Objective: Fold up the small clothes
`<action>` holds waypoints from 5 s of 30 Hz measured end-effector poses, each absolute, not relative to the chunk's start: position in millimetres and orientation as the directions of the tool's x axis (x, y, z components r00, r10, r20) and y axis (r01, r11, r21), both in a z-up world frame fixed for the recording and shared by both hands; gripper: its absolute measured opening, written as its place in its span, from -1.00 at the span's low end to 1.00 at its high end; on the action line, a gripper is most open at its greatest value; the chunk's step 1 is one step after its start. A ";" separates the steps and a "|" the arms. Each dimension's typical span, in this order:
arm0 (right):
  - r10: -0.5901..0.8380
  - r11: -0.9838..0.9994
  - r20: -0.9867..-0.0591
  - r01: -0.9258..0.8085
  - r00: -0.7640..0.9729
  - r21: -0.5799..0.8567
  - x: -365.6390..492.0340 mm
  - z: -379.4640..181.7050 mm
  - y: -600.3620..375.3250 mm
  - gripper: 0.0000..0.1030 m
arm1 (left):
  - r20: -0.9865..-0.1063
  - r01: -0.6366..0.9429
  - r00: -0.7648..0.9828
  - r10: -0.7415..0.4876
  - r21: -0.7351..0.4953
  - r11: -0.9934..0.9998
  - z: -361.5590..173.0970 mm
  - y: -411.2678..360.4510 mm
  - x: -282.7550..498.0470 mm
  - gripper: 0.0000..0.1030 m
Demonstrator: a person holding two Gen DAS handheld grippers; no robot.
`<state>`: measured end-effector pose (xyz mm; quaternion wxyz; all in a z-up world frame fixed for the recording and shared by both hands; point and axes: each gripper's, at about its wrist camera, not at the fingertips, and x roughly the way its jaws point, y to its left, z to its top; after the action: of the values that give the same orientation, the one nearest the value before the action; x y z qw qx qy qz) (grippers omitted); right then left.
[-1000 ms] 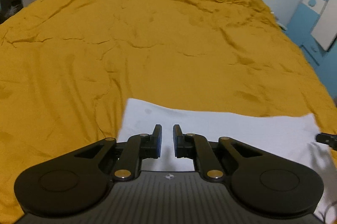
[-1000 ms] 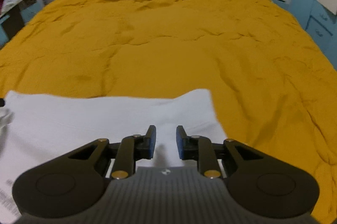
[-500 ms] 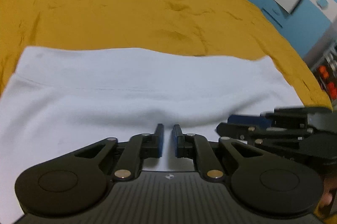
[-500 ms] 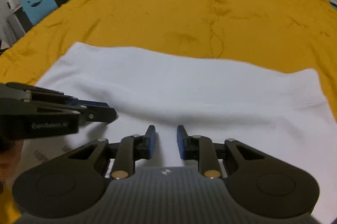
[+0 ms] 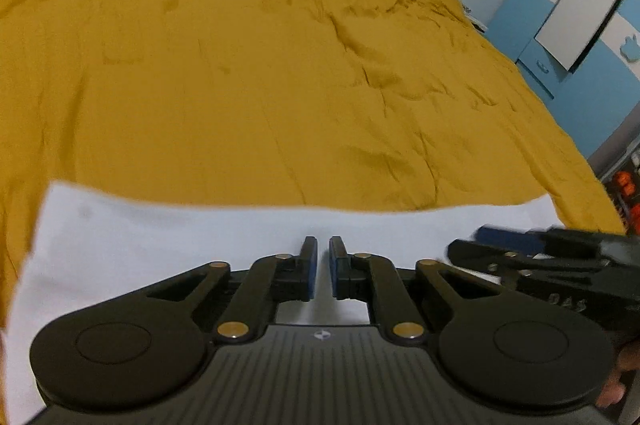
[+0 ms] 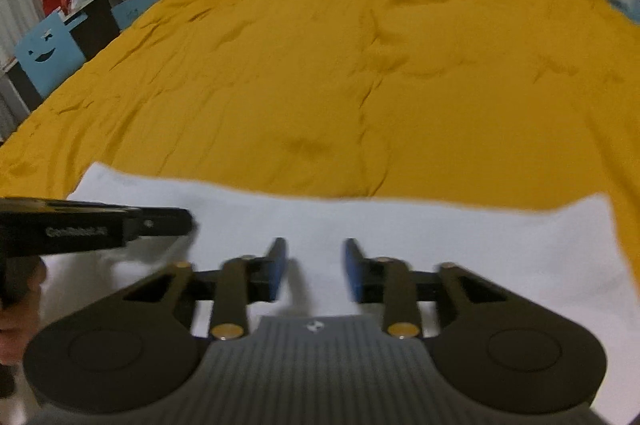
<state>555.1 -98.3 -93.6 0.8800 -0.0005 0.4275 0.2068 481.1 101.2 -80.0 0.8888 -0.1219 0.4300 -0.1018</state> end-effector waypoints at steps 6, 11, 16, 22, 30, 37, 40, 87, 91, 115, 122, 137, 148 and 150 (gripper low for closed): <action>0.301 0.916 -0.781 -0.394 0.547 0.077 569.2 -100.5 -95.3 0.10 | -0.776 0.116 0.612 -0.154 -0.104 0.988 -85.4 79.2 487.1 0.08; 0.277 0.908 -0.785 -0.419 0.554 0.024 561.6 -117.0 -83.0 -0.87 | -0.760 0.132 0.644 -0.080 0.008 0.991 -97.6 60.2 478.7 -0.30; 0.296 0.919 -0.753 -0.389 0.588 0.058 563.5 -109.6 -93.0 -1.00 | -0.717 0.111 0.691 -0.095 -0.025 0.993 -87.0 69.5 476.4 -0.99; 0.314 0.927 -0.695 -0.367 0.647 0.077 564.1 -95.2 -97.5 -1.00 | -0.677 0.062 0.727 -0.114 -0.100 0.993 -74.8 82.8 484.7 -1.00; 0.261 0.944 -0.725 -0.324 0.638 0.054 564.3 -97.1 -108.4 -0.75 | -0.715 0.008 0.696 -0.067 -0.085 0.996 -76.8 106.1 479.5 -0.72; 0.269 0.950 -0.746 -0.295 0.609 0.101 524.5 -62.8 -149.7 -0.54 | -0.726 0.028 0.683 -0.080 -0.084 0.996 -33.3 127.1 431.2 -0.72; 0.269 0.949 -0.767 -0.296 0.582 0.109 489.6 -46.9 -167.3 -0.53 | -0.737 0.044 0.670 -0.095 -0.088 0.995 -17.6 130.5 399.5 -0.72; 0.264 0.943 -0.711 -0.020 0.652 0.332 378.2 -53.0 -319.6 -0.16 | -0.692 0.084 0.696 -0.189 -0.183 0.980 -22.8 89.1 323.9 -0.69; 0.262 0.941 -0.726 0.000 0.636 0.339 416.6 -68.3 -315.9 -0.16 | -0.703 0.089 0.677 -0.217 -0.215 0.973 -35.8 71.0 361.7 -0.69; 0.350 0.868 -0.695 0.061 0.628 0.493 499.0 -109.6 -318.5 -0.87 | -0.755 0.134 0.619 -0.219 -0.174 0.976 -70.7 31.3 450.9 -0.69; 0.448 0.790 -0.615 0.034 0.649 0.612 488.3 -62.0 -292.4 -0.93 | -0.732 0.094 0.656 -0.186 -0.164 0.982 -25.2 71.2 405.9 -0.69; 0.592 0.746 -0.558 -0.134 0.581 0.653 483.1 19.8 -84.6 -0.93 | -0.679 -0.123 0.733 -0.047 -0.200 0.972 36.2 211.9 321.2 -0.69; 0.586 0.796 -0.640 -0.205 0.497 0.570 491.3 14.4 56.4 -0.93 | -0.701 -0.167 0.705 -0.110 -0.314 0.935 -2.9 252.0 315.6 -0.69; 0.573 0.810 -0.662 -0.210 0.483 0.547 490.7 2.9 77.0 -0.93 | -0.704 -0.166 0.699 -0.125 -0.330 0.929 -11.2 256.6 313.4 -0.69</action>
<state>490.7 77.0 2.9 0.8374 0.2008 0.4515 0.2339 313.4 256.6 -11.2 0.9023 -0.1879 0.3878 0.0113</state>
